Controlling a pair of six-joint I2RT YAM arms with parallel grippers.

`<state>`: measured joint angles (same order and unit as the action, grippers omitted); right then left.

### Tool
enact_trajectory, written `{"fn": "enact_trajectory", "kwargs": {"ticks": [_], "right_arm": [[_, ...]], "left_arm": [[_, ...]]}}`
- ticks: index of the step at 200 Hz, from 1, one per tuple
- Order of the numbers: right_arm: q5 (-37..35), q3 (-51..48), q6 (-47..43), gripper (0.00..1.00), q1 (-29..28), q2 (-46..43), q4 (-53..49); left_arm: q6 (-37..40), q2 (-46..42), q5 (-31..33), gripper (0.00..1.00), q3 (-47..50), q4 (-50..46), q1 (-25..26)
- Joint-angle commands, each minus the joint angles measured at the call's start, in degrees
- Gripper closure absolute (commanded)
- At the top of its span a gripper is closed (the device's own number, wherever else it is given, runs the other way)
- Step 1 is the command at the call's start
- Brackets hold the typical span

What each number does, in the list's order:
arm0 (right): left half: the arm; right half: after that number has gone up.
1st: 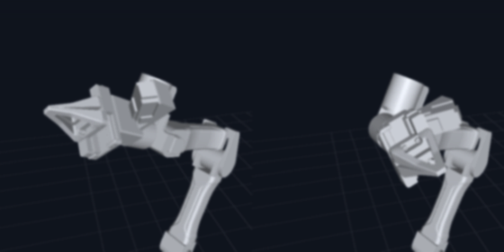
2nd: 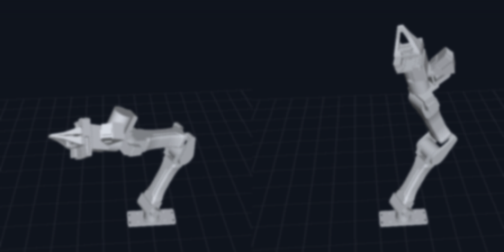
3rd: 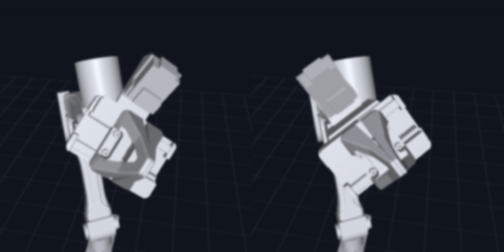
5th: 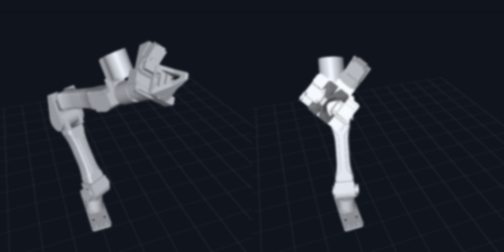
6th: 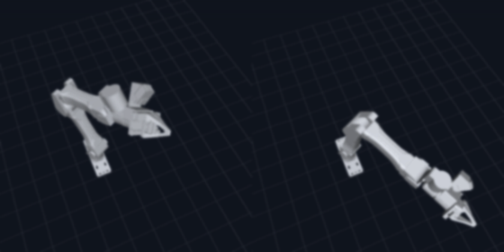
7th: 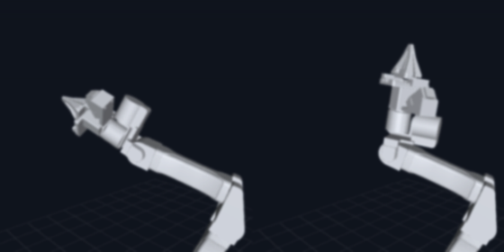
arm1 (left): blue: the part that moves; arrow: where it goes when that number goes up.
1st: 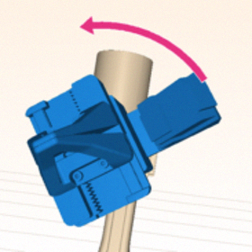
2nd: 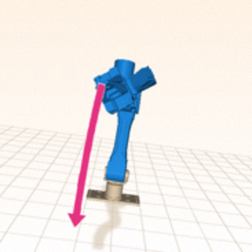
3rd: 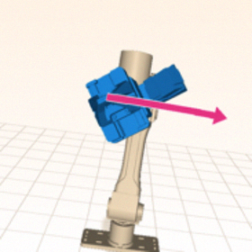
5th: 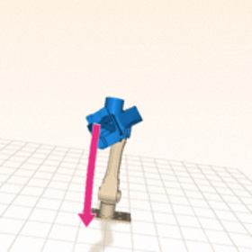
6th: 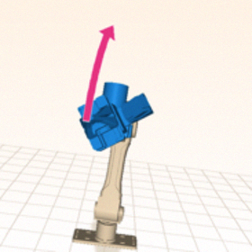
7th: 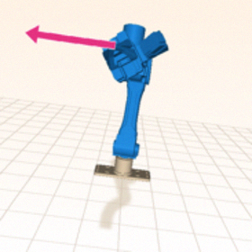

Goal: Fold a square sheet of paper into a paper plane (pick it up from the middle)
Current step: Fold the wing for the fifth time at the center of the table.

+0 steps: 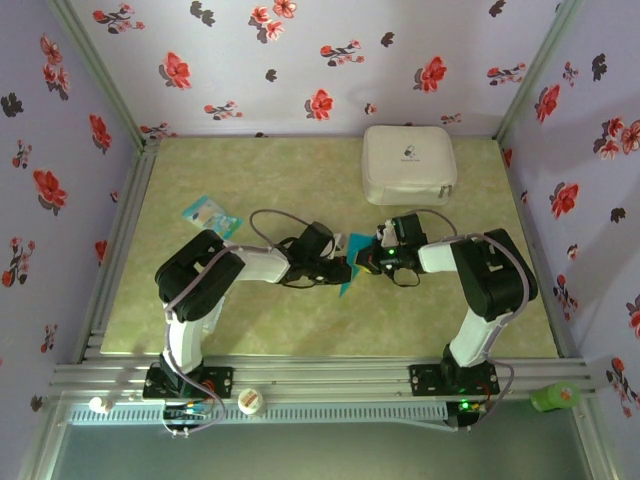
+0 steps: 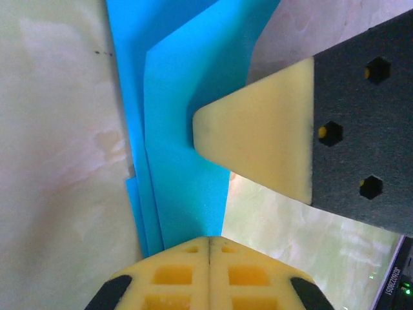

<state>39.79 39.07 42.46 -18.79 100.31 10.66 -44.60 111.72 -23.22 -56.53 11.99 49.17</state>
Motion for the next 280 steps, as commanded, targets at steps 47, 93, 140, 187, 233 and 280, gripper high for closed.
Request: {"fn": "enact_trajectory", "kwargs": {"ticks": [47,93,140,187,233,280], "right_arm": [[-5.8,4.4,-3.7,0.92,0.7,-6.4,-8.9],[-2.3,2.3,-1.7,0.95,-1.3,-3.4,-2.7],[-9.4,3.0,-5.4,0.97,-0.8,0.7,-4.6],[-8.3,3.5,-4.1,0.96,2.6,3.2,-1.8],[-9.3,4.4,-3.6,0.95,5.2,3.4,-2.0],[-15.6,5.5,-2.7,0.95,7.3,3.2,-4.5]], "left_arm": [[2.9,-0.3,2.7,1.0,5.6,-6.4,0.4],[2.9,-0.2,2.4,1.0,4.8,-6.4,0.6],[3.1,-0.3,2.1,1.0,4.9,-7.3,0.5],[3.2,-0.6,2.1,1.0,6.1,-7.1,0.6],[3.4,0.0,2.1,1.0,6.2,-7.2,1.0],[3.7,0.4,2.1,1.0,5.6,-7.3,1.3]]}}
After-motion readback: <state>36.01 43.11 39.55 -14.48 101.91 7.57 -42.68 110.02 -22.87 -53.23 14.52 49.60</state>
